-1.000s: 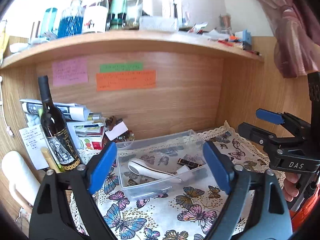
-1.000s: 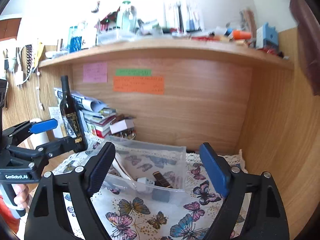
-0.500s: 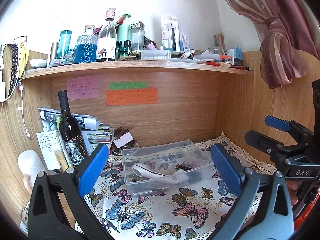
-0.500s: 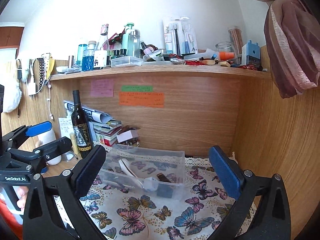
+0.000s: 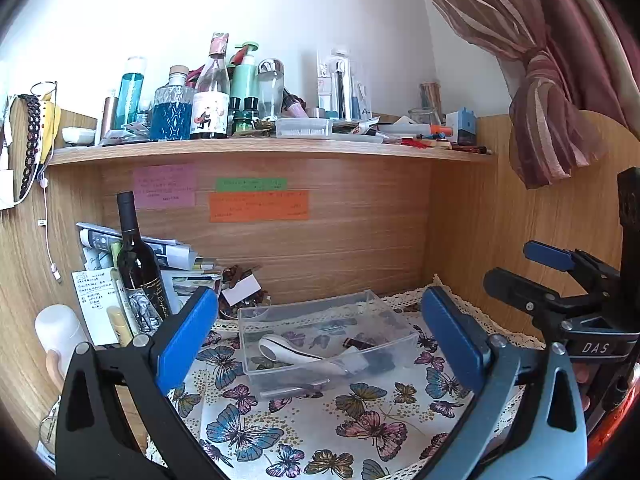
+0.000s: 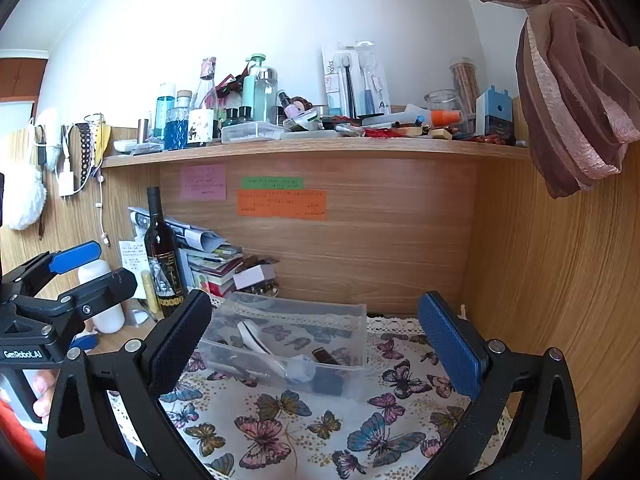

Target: Organize rigid objects

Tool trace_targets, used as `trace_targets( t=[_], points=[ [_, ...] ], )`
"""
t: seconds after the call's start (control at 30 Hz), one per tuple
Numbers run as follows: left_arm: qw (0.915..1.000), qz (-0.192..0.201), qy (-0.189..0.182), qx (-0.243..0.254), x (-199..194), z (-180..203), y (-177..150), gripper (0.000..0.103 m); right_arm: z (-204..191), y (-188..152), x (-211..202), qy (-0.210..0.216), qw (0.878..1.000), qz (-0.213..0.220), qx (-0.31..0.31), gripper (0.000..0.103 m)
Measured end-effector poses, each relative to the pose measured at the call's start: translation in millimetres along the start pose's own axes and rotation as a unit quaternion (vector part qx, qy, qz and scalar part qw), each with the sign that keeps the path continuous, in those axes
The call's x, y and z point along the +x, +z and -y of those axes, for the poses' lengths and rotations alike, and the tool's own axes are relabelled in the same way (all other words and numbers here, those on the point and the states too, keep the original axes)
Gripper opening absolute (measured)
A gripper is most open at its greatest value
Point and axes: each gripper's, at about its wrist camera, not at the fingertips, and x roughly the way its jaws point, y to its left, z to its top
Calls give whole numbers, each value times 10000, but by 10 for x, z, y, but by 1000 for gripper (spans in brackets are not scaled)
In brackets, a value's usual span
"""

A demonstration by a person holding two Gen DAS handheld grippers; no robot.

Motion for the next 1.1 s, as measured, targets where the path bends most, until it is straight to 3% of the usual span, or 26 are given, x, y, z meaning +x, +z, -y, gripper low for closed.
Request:
trace_targets(
  t=[1.1],
  points=[
    [10000,-45,-60,-49,92,12,-11,103,2,-18,69,1,10000,-84,22,103]
  ],
)
